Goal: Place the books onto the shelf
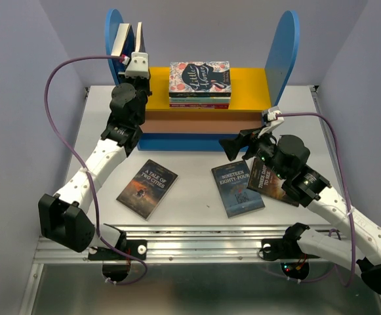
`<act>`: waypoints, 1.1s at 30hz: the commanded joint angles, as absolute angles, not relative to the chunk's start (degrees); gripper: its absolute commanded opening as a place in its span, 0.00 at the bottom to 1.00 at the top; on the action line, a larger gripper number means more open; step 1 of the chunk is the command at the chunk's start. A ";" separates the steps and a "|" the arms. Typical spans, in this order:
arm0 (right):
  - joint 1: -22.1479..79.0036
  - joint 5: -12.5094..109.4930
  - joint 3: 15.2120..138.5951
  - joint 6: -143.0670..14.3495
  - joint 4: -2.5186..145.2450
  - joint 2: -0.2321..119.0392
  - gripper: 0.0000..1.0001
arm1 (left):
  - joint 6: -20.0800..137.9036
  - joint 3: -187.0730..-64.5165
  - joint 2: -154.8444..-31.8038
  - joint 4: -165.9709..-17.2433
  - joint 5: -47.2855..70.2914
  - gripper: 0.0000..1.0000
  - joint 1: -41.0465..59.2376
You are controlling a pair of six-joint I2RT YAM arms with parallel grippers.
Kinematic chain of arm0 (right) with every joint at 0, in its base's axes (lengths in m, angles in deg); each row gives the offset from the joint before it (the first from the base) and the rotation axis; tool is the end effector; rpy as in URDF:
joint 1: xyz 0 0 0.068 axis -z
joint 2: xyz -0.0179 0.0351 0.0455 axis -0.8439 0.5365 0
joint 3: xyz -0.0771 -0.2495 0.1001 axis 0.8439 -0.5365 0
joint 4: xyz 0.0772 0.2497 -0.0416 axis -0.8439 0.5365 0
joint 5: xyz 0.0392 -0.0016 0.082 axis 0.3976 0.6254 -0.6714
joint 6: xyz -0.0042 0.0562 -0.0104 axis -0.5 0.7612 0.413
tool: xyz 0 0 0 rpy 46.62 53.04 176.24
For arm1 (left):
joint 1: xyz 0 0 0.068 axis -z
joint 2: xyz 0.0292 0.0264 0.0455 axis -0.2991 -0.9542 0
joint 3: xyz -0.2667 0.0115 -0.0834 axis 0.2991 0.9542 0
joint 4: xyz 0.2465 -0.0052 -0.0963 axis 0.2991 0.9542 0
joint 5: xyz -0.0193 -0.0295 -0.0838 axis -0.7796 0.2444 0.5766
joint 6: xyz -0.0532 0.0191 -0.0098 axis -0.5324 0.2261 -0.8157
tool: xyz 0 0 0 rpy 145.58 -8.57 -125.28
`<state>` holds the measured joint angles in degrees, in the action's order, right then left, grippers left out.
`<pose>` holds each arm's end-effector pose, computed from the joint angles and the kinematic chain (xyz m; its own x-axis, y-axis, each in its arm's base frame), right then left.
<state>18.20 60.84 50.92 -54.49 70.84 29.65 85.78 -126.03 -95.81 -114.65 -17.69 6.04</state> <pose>0.1684 0.1338 0.3743 -0.1858 0.2178 -0.9582 -0.5378 0.7936 0.2847 0.3008 -0.1146 0.4522 0.3143 0.1321 -0.9401 -0.0207 0.9910 0.1324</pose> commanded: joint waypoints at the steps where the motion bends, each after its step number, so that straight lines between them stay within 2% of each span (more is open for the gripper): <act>1: 18.18 60.62 50.14 -55.44 69.98 28.95 1.00 | 84.91 -125.43 -93.77 -123.07 -17.15 0.00 5.62; 10: 18.18 60.26 50.05 -55.44 69.98 28.77 1.00 | 80.43 -122.53 -93.15 -123.08 -15.13 0.00 5.62; 23: 18.18 59.82 49.96 -55.44 69.89 29.39 1.00 | 79.99 -122.01 -93.24 -122.29 -21.19 0.00 5.62; 25: 18.18 59.21 49.96 -55.44 69.89 29.47 1.00 | 79.98 -121.92 -93.24 -121.94 -21.37 0.05 5.54; 30: 18.18 58.07 50.05 -55.18 69.89 30.00 1.00 | 80.69 -121.92 -93.24 -121.32 -21.63 0.09 5.54; 33: 18.18 58.07 50.05 -55.18 69.89 30.26 1.00 | 81.04 -122.97 -93.68 -120.09 -21.72 0.16 5.54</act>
